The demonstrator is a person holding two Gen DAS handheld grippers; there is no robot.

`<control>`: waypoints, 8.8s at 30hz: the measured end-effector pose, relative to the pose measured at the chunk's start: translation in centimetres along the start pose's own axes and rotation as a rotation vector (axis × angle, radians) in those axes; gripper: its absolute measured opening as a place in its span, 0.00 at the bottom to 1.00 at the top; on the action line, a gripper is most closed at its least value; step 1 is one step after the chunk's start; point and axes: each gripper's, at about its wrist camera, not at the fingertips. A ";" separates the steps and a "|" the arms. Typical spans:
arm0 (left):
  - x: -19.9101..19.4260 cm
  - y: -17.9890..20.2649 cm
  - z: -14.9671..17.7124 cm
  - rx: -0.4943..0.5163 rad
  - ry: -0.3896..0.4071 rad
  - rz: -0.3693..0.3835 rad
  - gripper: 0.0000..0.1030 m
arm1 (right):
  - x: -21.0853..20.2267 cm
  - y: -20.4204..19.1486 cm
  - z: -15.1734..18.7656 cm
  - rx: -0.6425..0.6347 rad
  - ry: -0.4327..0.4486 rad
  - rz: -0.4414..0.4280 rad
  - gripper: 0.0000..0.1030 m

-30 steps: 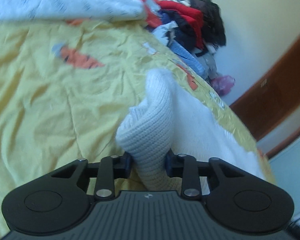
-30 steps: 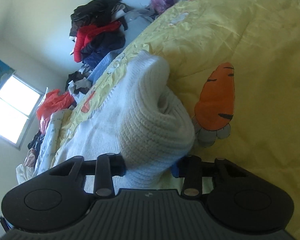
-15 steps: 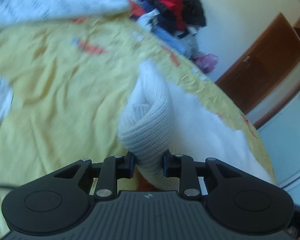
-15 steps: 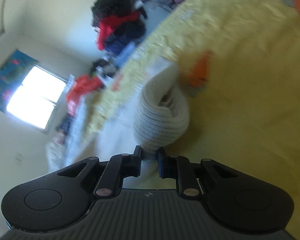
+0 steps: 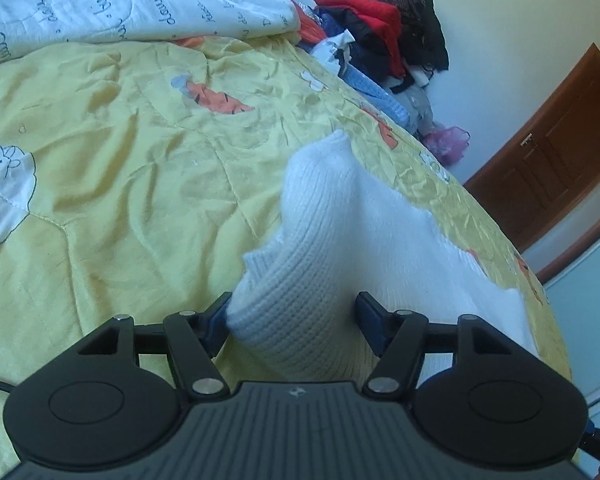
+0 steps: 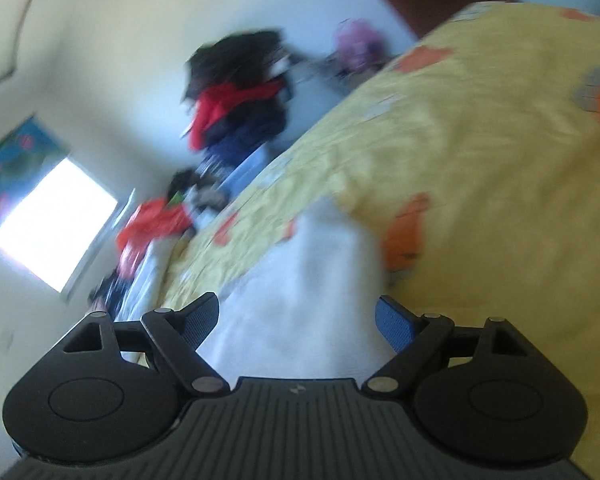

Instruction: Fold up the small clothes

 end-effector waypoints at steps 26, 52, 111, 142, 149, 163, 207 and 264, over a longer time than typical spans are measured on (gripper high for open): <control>-3.7 20.0 11.3 0.750 0.331 0.132 0.33 | 6.3 0.7 -1.8 0.206 -0.251 -0.255 0.90; -5.7 23.0 12.5 0.800 0.298 0.239 0.26 | 20.1 -4.0 -3.3 -0.097 -0.533 -0.214 0.22; -2.1 19.8 15.6 1.024 0.143 0.343 0.91 | 8.0 2.1 -3.2 -0.167 -0.449 -0.109 0.30; -3.4 18.3 15.4 1.248 0.375 0.253 0.53 | 4.7 -5.5 -2.1 -0.659 -0.514 0.041 0.33; -3.6 17.9 16.6 1.333 0.443 0.207 0.49 | 6.4 -3.3 -1.0 -0.555 -0.553 0.063 0.56; -3.4 19.6 14.6 1.222 0.397 0.373 0.66 | 11.7 -1.8 -8.9 -0.224 -0.263 0.052 0.74; 12.4 14.6 1.3 0.020 -0.413 0.600 0.88 | 10.4 7.9 -5.4 0.222 -0.342 -0.109 1.00; 5.5 10.3 0.3 0.258 -0.236 0.378 0.57 | 11.5 -1.9 1.5 -0.115 -0.498 -0.133 0.55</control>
Point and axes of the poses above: each gripper's, at about its wrist camera, not at the fingertips, and x roughly the way its jaws point, y to its right, z to its underside, and after that the axes turned 9 degrees about -z, right-handed
